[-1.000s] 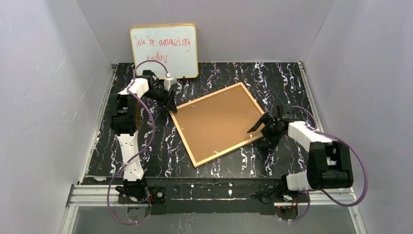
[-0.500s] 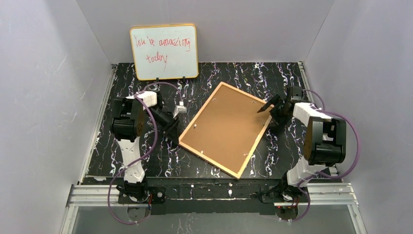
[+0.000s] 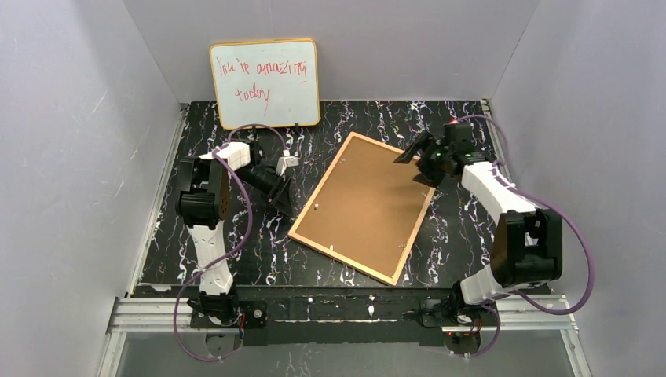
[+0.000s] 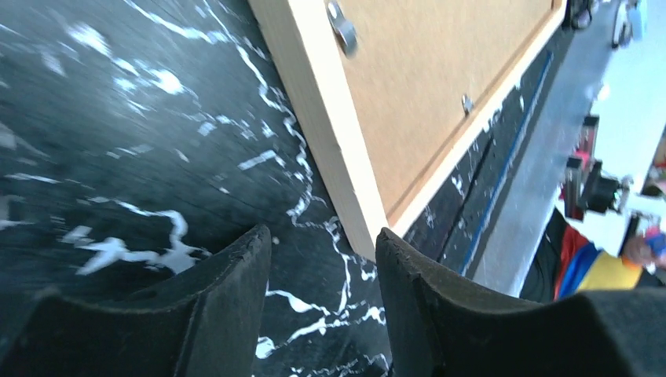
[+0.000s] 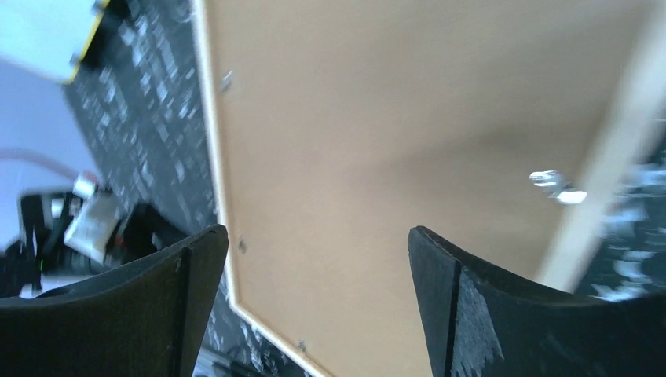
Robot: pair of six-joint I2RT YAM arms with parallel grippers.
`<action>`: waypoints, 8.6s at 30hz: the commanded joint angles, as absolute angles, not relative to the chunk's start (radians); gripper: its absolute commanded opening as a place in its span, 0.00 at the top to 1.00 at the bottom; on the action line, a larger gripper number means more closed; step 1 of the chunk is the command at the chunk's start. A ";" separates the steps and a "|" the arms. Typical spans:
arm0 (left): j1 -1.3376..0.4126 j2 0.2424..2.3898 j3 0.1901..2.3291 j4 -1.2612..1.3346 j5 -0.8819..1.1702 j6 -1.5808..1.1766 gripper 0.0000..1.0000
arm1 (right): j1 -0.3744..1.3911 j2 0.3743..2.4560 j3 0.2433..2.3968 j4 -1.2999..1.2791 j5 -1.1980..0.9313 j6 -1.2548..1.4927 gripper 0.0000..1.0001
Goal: Put the photo into the frame
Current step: Adjust the photo frame at the center of the board, then install the photo frame at the center of the board.
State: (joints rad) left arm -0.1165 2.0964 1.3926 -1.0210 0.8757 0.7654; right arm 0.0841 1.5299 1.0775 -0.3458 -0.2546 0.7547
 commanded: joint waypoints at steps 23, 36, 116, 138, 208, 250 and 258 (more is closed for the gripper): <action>-0.173 2.122 1.352 -0.793 0.814 0.526 0.70 | 0.719 1.950 1.161 0.155 -0.409 1.081 0.28; -0.177 2.122 1.340 -0.792 0.810 0.529 0.71 | 0.730 2.019 1.209 0.155 -0.375 1.077 0.34; -0.201 2.108 1.320 -0.808 0.828 0.538 0.76 | 0.770 2.023 1.201 0.201 -0.253 1.144 0.41; -0.207 2.114 1.297 -0.809 0.828 0.558 0.76 | 0.787 2.025 1.237 0.158 -0.053 1.042 0.61; -0.294 2.330 1.638 -0.668 0.776 0.351 0.73 | 0.425 2.342 1.679 -0.009 -0.382 1.051 0.56; -0.357 2.256 1.468 -0.710 0.645 0.540 0.81 | 0.250 2.076 1.541 -0.131 -0.288 0.873 0.39; -0.356 2.260 1.489 -0.720 0.651 0.529 0.82 | 0.178 2.128 1.614 -0.191 -0.247 0.782 0.42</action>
State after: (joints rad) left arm -0.3344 2.1880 1.5288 -0.6479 0.8505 0.4831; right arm 0.1684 2.1006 1.5551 -0.1265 -0.2733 0.8562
